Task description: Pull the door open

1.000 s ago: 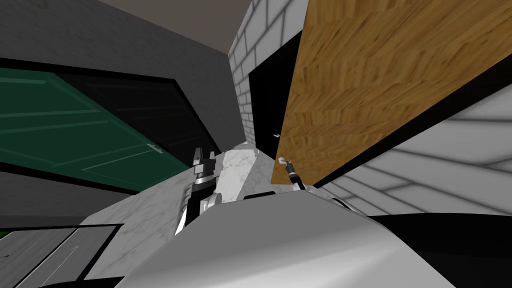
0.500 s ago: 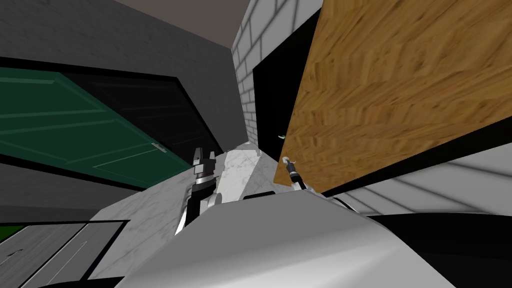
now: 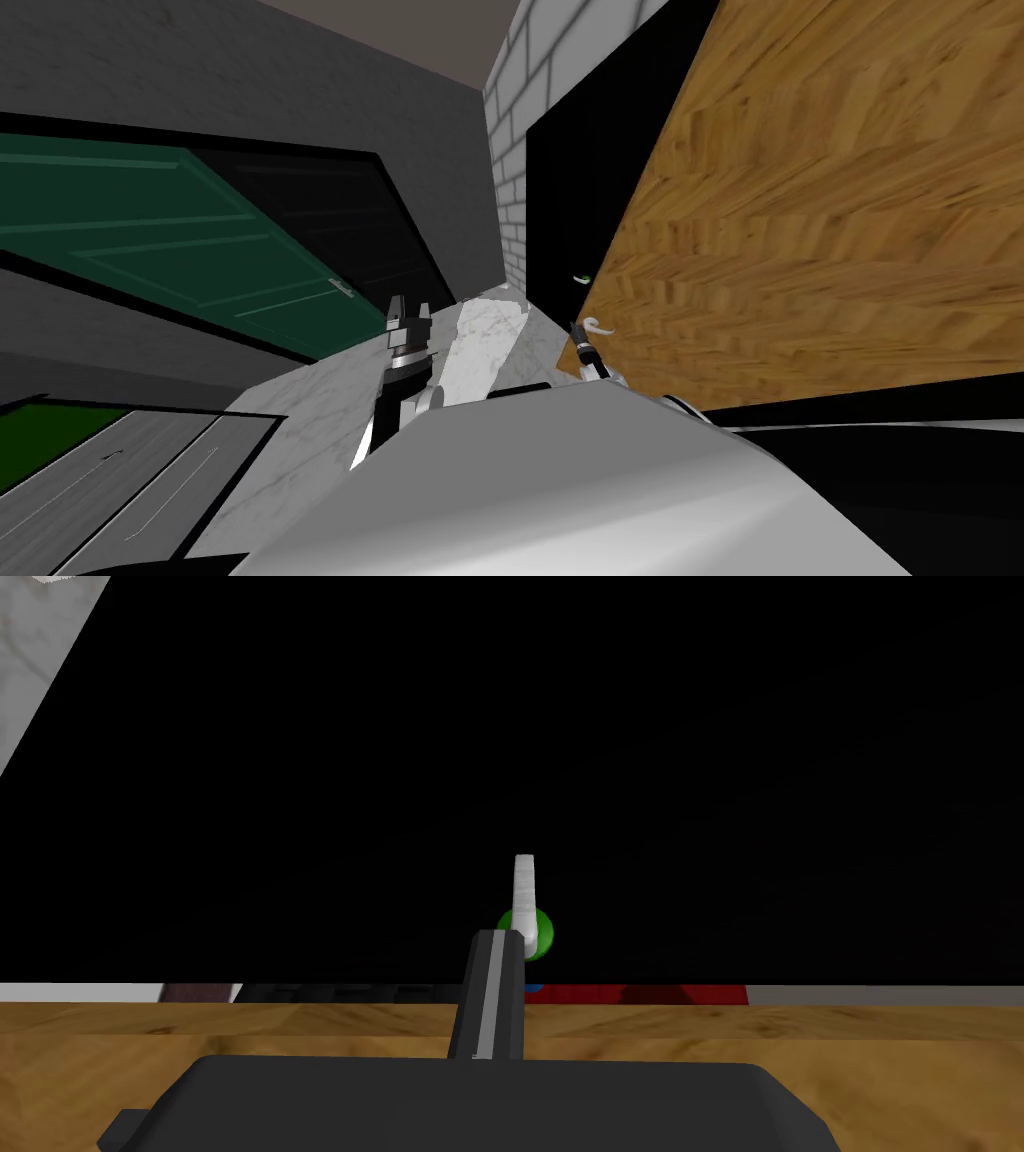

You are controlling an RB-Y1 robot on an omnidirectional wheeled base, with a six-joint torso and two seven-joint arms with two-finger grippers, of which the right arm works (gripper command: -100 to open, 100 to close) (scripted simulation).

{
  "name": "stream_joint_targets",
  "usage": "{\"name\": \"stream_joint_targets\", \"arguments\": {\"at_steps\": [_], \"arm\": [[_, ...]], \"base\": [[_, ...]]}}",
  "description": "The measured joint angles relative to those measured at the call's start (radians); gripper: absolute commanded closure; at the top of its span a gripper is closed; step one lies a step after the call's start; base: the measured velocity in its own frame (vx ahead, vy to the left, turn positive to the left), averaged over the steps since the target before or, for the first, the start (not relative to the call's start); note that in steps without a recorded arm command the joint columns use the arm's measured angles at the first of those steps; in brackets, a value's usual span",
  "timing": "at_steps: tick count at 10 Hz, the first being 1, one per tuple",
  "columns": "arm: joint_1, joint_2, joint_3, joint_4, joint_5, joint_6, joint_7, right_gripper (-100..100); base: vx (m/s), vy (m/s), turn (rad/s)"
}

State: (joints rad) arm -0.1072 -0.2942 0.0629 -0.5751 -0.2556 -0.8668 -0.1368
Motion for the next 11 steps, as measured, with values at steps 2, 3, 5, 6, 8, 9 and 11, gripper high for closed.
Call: {"name": "stream_joint_targets", "arguments": {"at_steps": [2, 3, 5, 6, 8, 9, 11], "arm": [[0.015, 0.004, 0.007, -0.027, 0.006, 0.009, 0.003, -100], [0.019, 0.007, 0.012, -0.034, 0.009, 0.010, 0.004, -100], [0.039, 0.012, 0.022, -0.068, 0.018, 0.020, 0.007, -100], [0.047, 0.014, 0.028, -0.081, 0.023, 0.023, 0.008, -100], [0.069, 0.019, 0.038, -0.118, 0.031, 0.034, 0.012, -100], [0.072, 0.021, 0.043, -0.119, 0.035, 0.032, 0.011, -100], [0.089, 0.026, 0.054, -0.149, 0.043, 0.040, 0.013, -100]], "base": [[0.237, -0.025, -0.295], [0.211, 0.010, -0.258], [0.142, 0.057, -0.325], [0.054, 0.087, -0.277], [0.002, 0.092, -0.268], [-0.027, 0.085, -0.329], [-0.046, 0.070, -0.324]]}}
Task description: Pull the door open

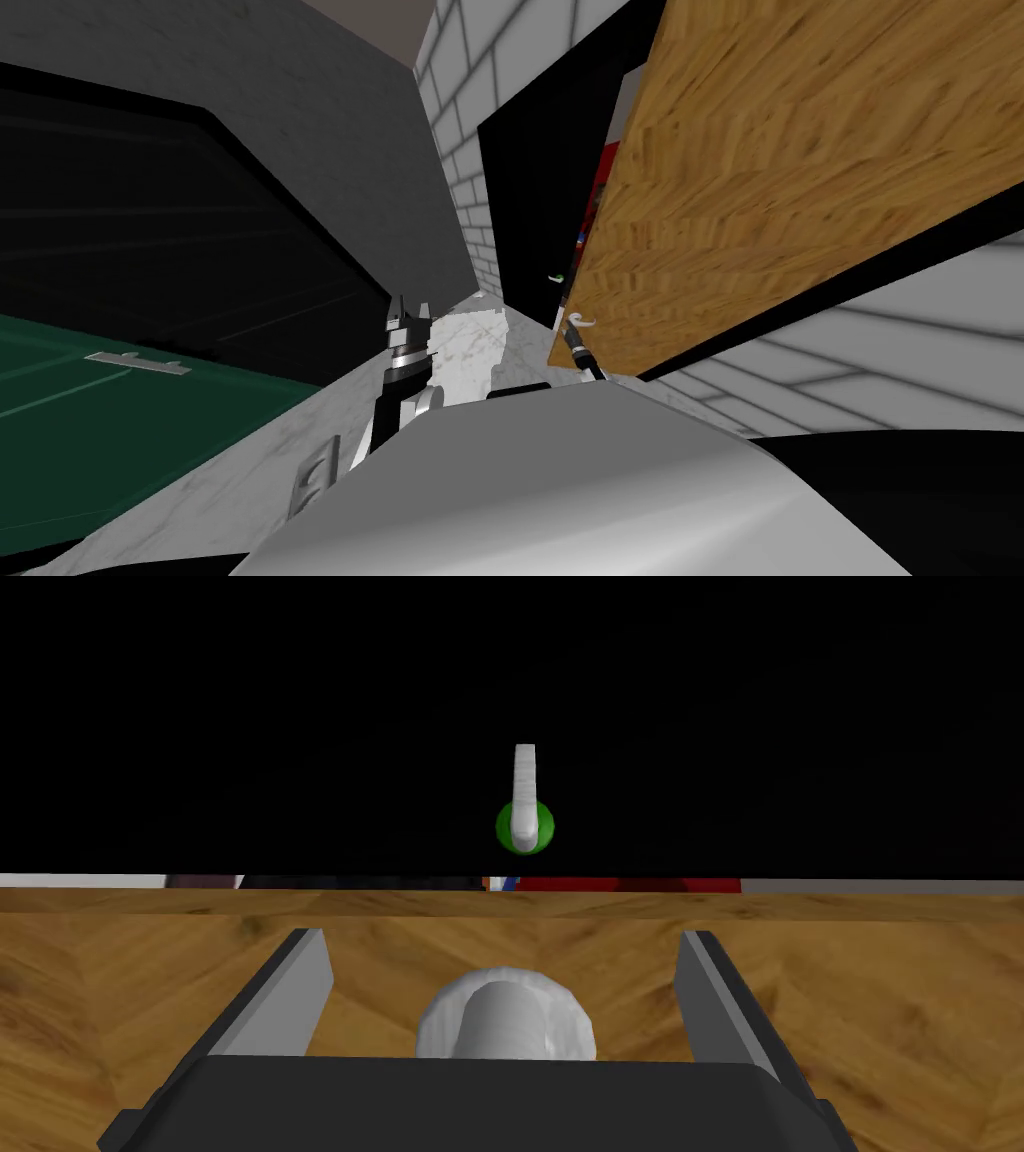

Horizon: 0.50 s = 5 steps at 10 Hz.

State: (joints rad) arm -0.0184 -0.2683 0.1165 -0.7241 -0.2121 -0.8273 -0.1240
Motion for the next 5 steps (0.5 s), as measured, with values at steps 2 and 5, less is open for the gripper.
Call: {"name": "stream_joint_targets", "arguments": {"at_steps": [2, 5], "arm": [[0.026, 0.005, 0.012, -0.043, 0.010, 0.012, 0.003, -100], [0.055, 0.017, 0.029, -0.092, 0.024, 0.025, 0.011, -100]], "base": [[-0.083, 0.044, -0.389], [-0.108, -0.057, -0.303]]}}
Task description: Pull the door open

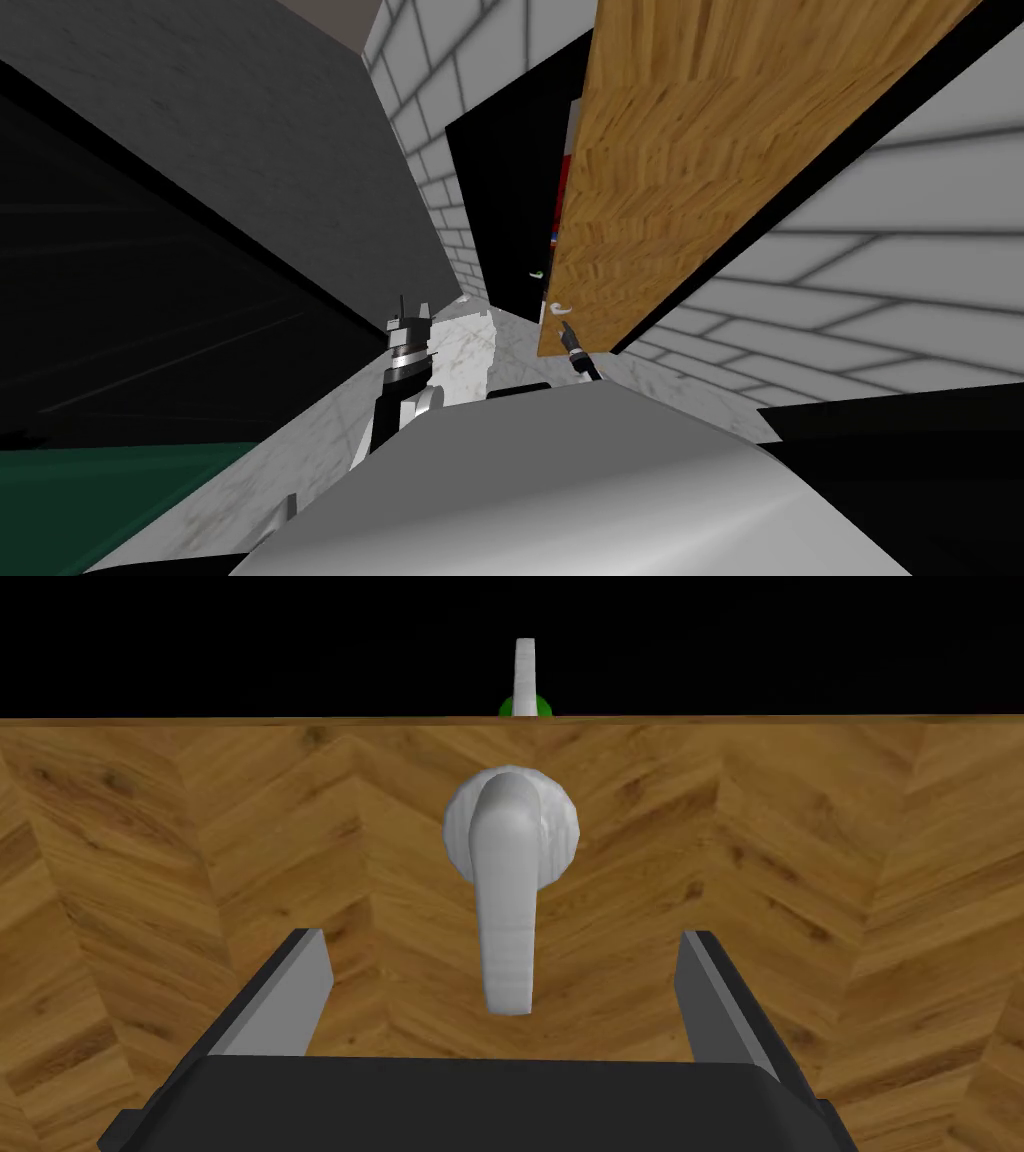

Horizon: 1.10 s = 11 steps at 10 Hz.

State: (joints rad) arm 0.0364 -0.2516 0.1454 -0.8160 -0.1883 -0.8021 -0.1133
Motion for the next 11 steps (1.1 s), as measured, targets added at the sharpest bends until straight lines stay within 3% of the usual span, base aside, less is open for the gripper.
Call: {"name": "stream_joint_targets", "arguments": {"at_steps": [2, 4, 6, 8, 11], "arm": [[0.016, 0.005, 0.010, -0.027, 0.008, 0.009, 0.003, -100], [0.029, -0.007, 0.005, -0.034, 0.003, 0.008, -0.003, -100], [0.033, -0.023, -0.004, -0.003, -0.005, -0.021, -0.020, -100], [0.043, -0.050, -0.019, 0.027, -0.019, -0.050, -0.046, -100], [0.071, -0.117, -0.048, 0.081, -0.048, -0.116, -0.107, -100]], "base": [[-0.087, -0.088, -0.133], [0.090, 0.104, 0.121], [0.154, 0.126, 0.113], [0.194, 0.113, 0.204], [0.213, 0.004, 0.191]]}}
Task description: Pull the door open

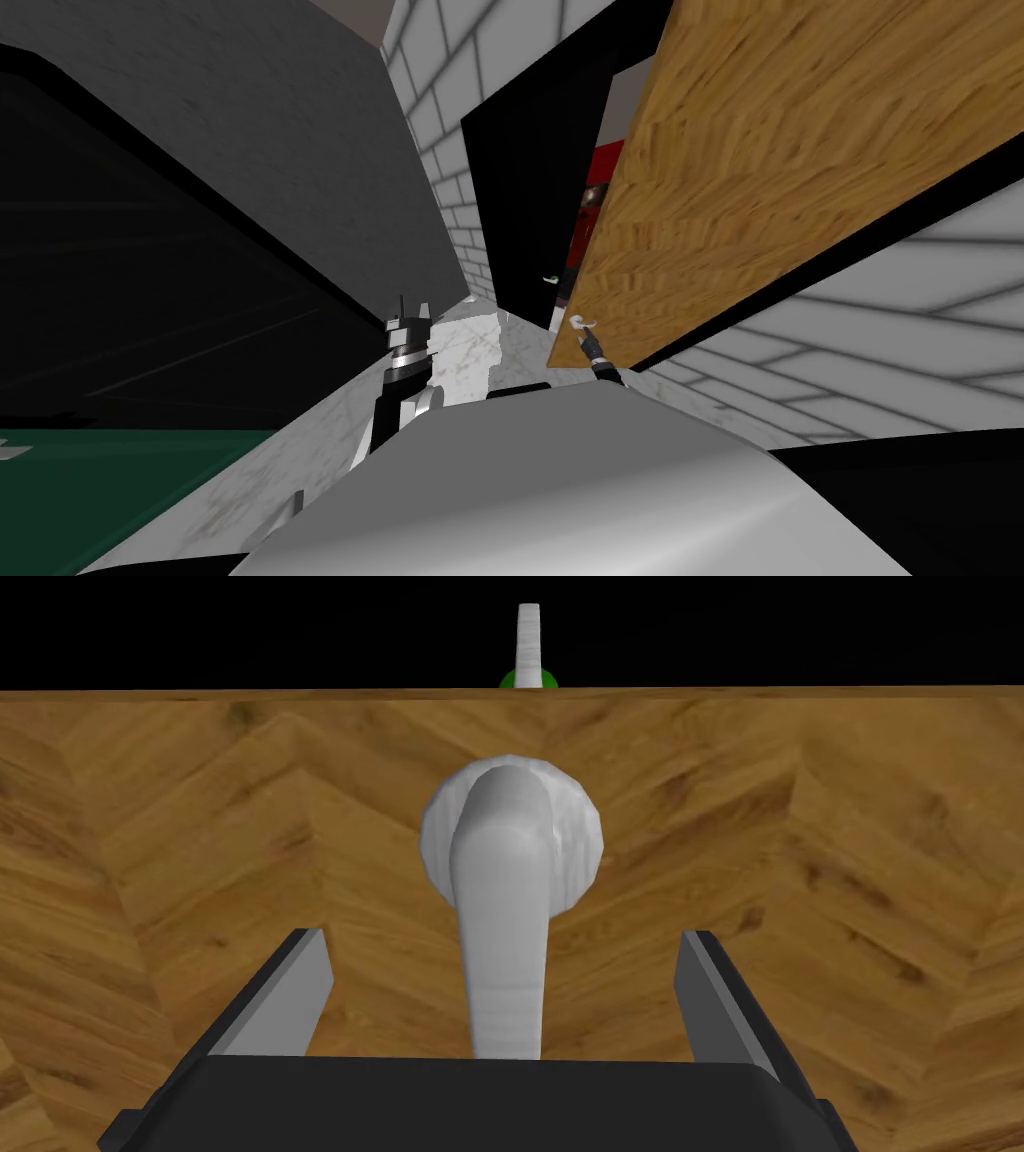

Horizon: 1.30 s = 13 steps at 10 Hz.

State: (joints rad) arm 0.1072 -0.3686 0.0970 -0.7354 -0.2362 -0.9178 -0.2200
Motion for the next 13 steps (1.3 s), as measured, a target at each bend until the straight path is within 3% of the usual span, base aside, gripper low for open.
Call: {"name": "stream_joint_targets", "arguments": {"at_steps": [2, 3, 8, 13], "arm": [[0.035, -0.035, -0.021, 0.005, -0.019, -0.028, -0.030, -100], [0.035, -0.036, -0.022, 0.004, -0.020, -0.029, -0.033, 100], [0.035, -0.036, -0.022, 0.006, -0.019, -0.026, -0.029, 100], [0.025, -0.028, -0.029, 0.014, 0.003, -0.019, -0.033, 100]], "base": [[0.163, -0.035, 0.098], [-0.013, 0.000, -0.021], [-0.018, 0.004, -0.002], [-0.162, -0.057, 0.124]]}}
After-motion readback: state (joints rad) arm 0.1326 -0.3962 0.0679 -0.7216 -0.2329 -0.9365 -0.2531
